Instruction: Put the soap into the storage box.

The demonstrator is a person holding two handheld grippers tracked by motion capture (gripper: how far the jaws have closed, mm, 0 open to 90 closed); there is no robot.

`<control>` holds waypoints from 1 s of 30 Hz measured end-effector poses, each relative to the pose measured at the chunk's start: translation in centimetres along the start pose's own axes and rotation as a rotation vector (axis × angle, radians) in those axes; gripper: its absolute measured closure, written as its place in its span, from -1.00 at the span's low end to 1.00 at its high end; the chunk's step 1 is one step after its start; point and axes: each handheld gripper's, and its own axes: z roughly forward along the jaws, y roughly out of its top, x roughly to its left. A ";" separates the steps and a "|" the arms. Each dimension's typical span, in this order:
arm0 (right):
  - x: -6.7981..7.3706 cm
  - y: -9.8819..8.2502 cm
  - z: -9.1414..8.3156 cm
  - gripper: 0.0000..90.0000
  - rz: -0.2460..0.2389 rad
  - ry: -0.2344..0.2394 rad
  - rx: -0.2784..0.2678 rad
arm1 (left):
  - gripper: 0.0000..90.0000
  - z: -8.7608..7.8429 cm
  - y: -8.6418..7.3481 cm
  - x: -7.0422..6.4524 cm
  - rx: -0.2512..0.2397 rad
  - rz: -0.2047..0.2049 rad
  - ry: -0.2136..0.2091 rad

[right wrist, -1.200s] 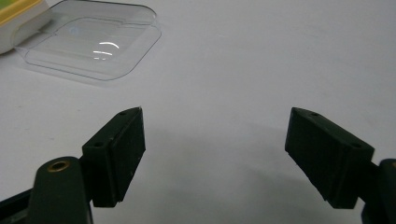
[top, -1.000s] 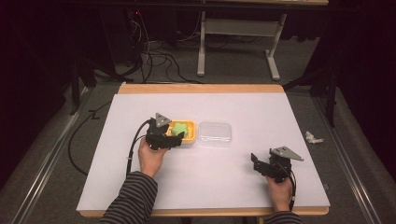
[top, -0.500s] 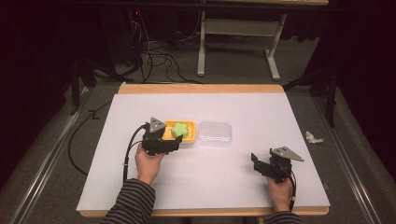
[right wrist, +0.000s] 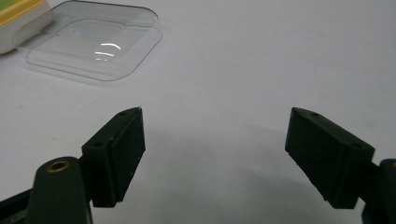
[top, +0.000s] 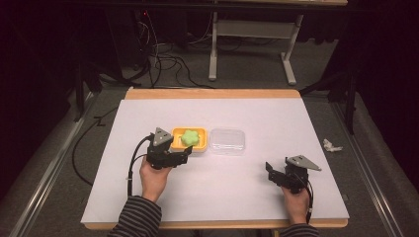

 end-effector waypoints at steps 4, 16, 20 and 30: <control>-0.1 0.0 0.0 -0.54 -0.001 0.001 -0.003 | -0.50 -0.3 -0.1 -0.1 0.007 0.008 -0.005; 0.0 0.0 0.0 -0.54 0.000 -0.001 0.002 | -0.50 -1.8 -0.4 -0.1 0.010 -0.012 -0.025; 0.0 0.0 0.0 -0.54 0.002 -0.002 0.003 | -0.50 -2.4 -0.3 0.1 0.000 -0.019 -0.026; 0.0 0.1 0.1 -0.54 0.002 -0.002 0.013 | -0.50 -3.6 -0.3 0.1 -0.012 -0.021 -0.033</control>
